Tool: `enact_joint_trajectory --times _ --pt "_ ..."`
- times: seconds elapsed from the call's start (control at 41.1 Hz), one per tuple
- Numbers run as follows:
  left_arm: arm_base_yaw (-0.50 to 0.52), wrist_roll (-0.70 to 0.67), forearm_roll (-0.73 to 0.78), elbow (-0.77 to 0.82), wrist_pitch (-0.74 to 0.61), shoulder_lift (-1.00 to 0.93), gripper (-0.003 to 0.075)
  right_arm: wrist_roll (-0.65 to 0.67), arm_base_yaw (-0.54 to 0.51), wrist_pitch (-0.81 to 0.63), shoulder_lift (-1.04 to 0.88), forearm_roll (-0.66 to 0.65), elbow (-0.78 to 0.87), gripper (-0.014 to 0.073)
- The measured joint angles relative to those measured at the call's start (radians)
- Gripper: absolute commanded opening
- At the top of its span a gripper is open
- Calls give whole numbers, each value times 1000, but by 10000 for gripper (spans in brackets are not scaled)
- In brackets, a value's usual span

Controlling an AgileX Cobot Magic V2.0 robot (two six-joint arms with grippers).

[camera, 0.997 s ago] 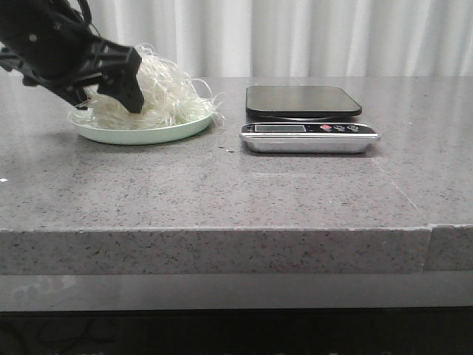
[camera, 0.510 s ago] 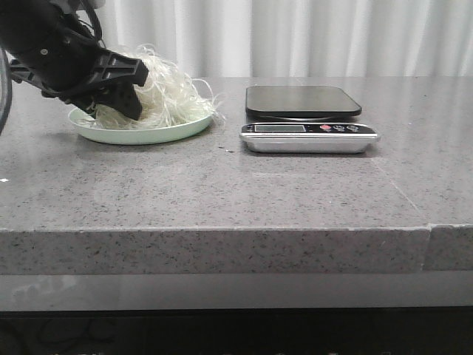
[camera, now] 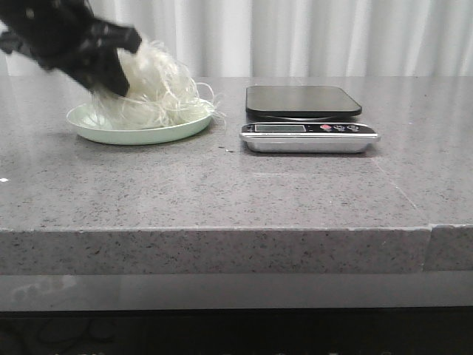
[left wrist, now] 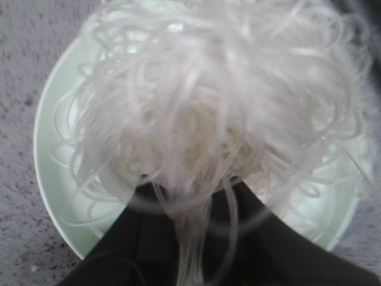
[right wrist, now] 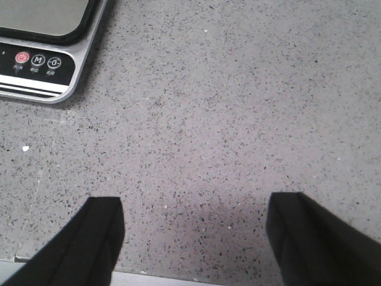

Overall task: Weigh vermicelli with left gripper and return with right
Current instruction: 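Lift the vermicelli with the left gripper and carry it over the scale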

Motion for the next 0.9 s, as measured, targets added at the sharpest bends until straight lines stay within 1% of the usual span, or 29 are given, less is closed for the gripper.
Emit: enact_joint_trajectory --times 0.243,0.365,0.462,0.535,0.729,0.899 --pt "-5 7 6 -160 108 -47 144 0 0 0 0 0 0 596" --pt "-30 19 9 -243 123 -47 144 0 0 0 0 0 0 596" --pt "-71 31 10 -295 123 -47 144 0 0 0 0 0 0 596" --pt "-102 33 10 -326 113 -47 144 0 0 0 0 0 0 596" --pt "-206 35 10 -402 28 -16 148 0 0 0 0 0 0 596" --pt "-285 37 8 -498 -11 105 148 0 0 0 0 0 0 596"
